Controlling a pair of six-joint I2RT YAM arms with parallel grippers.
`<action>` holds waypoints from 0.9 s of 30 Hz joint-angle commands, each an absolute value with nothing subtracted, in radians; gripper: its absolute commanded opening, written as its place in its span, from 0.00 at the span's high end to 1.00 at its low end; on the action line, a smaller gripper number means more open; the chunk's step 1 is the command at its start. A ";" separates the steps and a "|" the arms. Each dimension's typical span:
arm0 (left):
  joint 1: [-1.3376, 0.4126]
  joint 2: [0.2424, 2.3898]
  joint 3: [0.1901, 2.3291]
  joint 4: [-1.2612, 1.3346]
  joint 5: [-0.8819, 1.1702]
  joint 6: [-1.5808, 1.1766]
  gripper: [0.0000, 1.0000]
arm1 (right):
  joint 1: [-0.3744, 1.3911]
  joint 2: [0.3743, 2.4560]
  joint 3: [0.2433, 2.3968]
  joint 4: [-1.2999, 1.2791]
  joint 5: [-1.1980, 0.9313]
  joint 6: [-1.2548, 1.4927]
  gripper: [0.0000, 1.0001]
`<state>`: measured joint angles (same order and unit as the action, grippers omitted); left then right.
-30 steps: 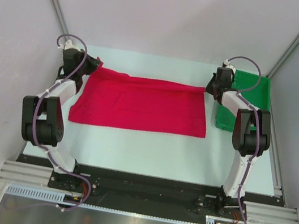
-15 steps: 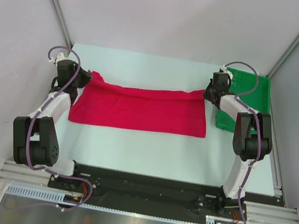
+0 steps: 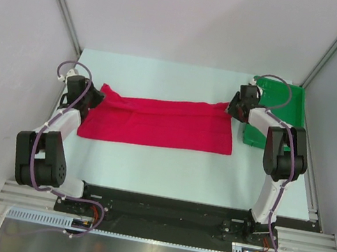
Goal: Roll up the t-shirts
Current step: Fold the T-shirt at the center of the board.
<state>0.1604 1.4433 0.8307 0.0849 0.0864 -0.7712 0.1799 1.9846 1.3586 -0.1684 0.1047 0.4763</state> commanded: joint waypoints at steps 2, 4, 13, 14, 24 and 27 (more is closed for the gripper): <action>0.169 1.396 0.810 0.092 0.089 -0.798 1.00 | 0.199 1.953 1.359 -0.190 0.120 0.505 0.50; 0.169 1.397 0.808 0.087 0.087 -0.801 1.00 | 0.212 1.942 1.359 -0.204 0.150 0.499 0.56; 0.169 1.399 0.819 0.080 0.084 -0.804 1.00 | 0.201 1.913 1.333 -0.120 0.127 0.526 0.52; 0.169 1.401 0.822 0.080 0.087 -0.804 1.00 | 0.199 1.910 1.335 -0.114 0.136 0.526 0.52; 0.169 1.416 0.831 0.086 0.092 -0.808 1.00 | 0.160 1.994 1.416 -0.132 0.143 0.529 0.51; 0.167 1.420 0.831 0.090 0.094 -0.813 1.00 | 0.163 2.022 1.445 -0.143 0.141 0.525 0.51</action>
<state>0.1604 1.4368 0.8135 0.0643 0.0826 -0.7891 0.1581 1.9877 1.3792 -0.1520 0.1326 0.5220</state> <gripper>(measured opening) 0.010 0.488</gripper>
